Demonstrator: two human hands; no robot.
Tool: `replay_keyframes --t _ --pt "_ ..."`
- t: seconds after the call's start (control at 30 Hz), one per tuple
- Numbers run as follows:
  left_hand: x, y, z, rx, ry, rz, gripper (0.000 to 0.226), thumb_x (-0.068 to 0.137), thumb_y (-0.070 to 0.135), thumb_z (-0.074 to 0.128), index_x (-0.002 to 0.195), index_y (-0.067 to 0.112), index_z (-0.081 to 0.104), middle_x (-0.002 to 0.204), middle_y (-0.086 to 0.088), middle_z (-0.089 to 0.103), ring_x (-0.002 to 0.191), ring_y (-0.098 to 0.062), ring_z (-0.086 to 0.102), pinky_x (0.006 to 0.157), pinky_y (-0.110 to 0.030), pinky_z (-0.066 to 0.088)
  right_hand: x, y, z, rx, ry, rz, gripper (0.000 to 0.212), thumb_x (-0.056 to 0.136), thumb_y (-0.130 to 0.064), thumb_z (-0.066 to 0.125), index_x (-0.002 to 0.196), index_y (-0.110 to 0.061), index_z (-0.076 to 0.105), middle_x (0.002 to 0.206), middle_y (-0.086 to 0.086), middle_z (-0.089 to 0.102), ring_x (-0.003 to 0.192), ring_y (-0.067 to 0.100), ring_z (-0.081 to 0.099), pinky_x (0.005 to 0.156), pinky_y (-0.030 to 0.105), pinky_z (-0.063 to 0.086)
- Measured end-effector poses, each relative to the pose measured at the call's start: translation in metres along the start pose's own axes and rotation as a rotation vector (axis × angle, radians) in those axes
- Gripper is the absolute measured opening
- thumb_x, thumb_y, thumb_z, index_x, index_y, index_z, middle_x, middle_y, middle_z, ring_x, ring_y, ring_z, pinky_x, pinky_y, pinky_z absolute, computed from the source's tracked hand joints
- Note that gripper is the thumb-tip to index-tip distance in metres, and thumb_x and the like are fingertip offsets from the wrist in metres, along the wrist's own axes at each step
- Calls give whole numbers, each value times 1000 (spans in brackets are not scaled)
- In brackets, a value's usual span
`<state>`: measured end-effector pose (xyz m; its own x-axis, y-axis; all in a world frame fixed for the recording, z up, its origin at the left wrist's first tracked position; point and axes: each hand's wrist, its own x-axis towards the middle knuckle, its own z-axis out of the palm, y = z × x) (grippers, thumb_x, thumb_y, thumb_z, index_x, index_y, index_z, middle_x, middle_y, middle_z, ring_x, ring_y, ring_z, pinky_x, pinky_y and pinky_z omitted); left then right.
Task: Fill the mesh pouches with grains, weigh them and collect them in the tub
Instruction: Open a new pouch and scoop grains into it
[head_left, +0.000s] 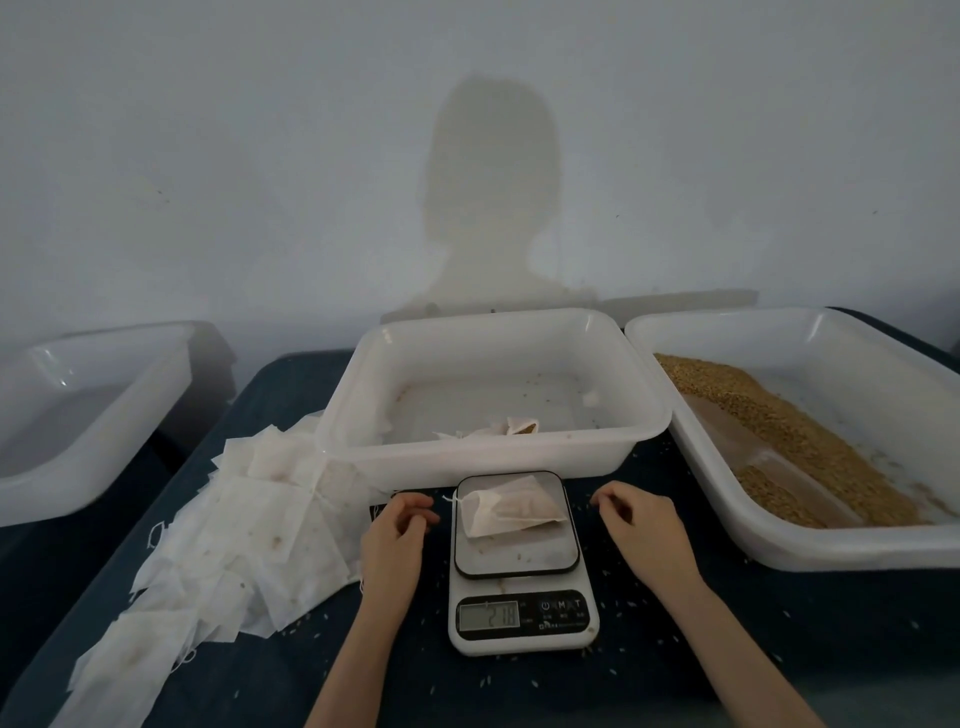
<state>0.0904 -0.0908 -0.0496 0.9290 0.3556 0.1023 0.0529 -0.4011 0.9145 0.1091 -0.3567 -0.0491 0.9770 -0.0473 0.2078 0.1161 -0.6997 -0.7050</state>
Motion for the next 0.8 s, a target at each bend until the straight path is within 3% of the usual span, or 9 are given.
replay_keyframes --t 0.23,0.4,0.5,0.57,0.67,0.8 --pt "0 1 -1 -14 -7 -10 28 91 2 48 89 28 61 81 8 68 77 -8 62 66 -19 46 -2 -5 -2 10 23 -11 12 93 -20 58 87 -27 66 66 -14 62 61 2 59 52 13 43" --pt "0 1 -1 -22 -12 -25 29 91 3 48 87 29 60 81 7 67 78 -7 63 67 -22 48 -13 -41 -4 10 119 -254 11 89 -22 61 98 -24 68 76 -22 58 65 -5 56 58 8 42" --pt "0 1 -2 -24 -10 -36 29 91 3 49 87 30 60 80 8 68 73 -9 62 62 -21 48 -18 -77 2 -81 59 -463 25 87 -37 52 108 -26 62 90 -21 54 72 -6 52 64 7 41" --pt "-1 2 -3 -31 -8 -42 29 90 3 49 87 29 61 78 7 68 73 -16 63 63 -26 50 -13 -94 9 -188 -48 -560 37 87 -44 49 119 -28 58 111 -16 55 94 -2 53 80 12 41" --pt "-2 3 -4 -39 -7 -50 30 90 1 49 86 28 62 77 8 68 74 -18 63 68 -32 52 -4 -102 21 -346 -214 -595 49 89 -46 50 136 -32 45 135 -16 47 123 4 41 107 24 29" --pt "-2 3 -4 -37 -4 -52 30 90 2 49 86 29 62 74 11 68 70 -12 62 67 -33 53 8 -107 29 -512 -232 -593 43 93 -37 50 135 -32 45 130 -13 53 119 11 47 101 28 31"
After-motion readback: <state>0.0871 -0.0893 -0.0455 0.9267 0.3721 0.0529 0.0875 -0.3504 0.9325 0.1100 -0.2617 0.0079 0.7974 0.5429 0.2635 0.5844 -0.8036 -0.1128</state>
